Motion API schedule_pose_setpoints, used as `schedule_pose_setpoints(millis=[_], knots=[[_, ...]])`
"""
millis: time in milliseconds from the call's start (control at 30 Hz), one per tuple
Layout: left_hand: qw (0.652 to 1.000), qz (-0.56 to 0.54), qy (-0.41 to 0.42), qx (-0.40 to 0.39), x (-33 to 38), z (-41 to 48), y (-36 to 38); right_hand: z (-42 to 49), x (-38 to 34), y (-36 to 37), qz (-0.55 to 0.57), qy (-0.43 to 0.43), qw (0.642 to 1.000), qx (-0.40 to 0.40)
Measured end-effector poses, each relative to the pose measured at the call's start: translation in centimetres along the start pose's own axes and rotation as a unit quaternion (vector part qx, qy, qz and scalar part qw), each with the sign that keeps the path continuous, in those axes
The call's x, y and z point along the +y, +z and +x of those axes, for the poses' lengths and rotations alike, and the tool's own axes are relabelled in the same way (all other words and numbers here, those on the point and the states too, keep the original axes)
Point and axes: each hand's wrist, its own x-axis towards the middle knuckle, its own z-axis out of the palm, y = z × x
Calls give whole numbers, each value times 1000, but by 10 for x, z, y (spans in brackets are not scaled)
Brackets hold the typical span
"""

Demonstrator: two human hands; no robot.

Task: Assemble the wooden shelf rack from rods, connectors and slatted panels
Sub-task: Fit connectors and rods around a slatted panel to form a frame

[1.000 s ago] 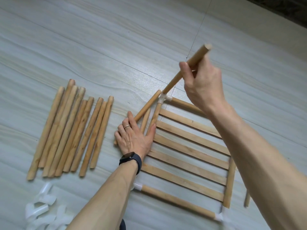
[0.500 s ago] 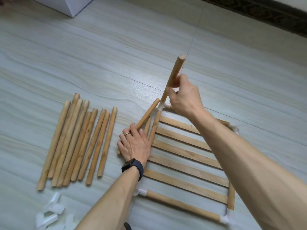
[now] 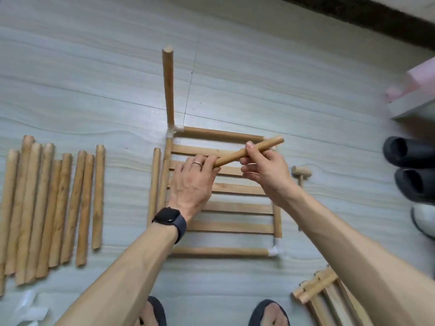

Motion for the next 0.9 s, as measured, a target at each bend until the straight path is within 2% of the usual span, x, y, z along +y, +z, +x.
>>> schedule_pose_setpoints(millis=[133,267,400,467,600,733,900], knots=[[997,-27,13,-68,8,-3,14,-5,3,-48,14,-5,997,80],[985,5,-27,-173,4,-10,26,-2,2,-90,10,-49,973,227],[940,46,-51,-333,3,-14,44,8,-11,-109,-94,-121,927,341],[923,48,-67,-376,3,-22,55,14,-17,-112,-125,-152,907,373],[917,55,-69,-390,-1,-31,61,25,-18,-112,-201,-189,885,376],[907,58,-74,-410,-3,-27,62,33,-14,-115,-243,-197,881,356],[901,54,-77,-424,-3,-26,62,46,-31,-122,-369,-207,840,340]])
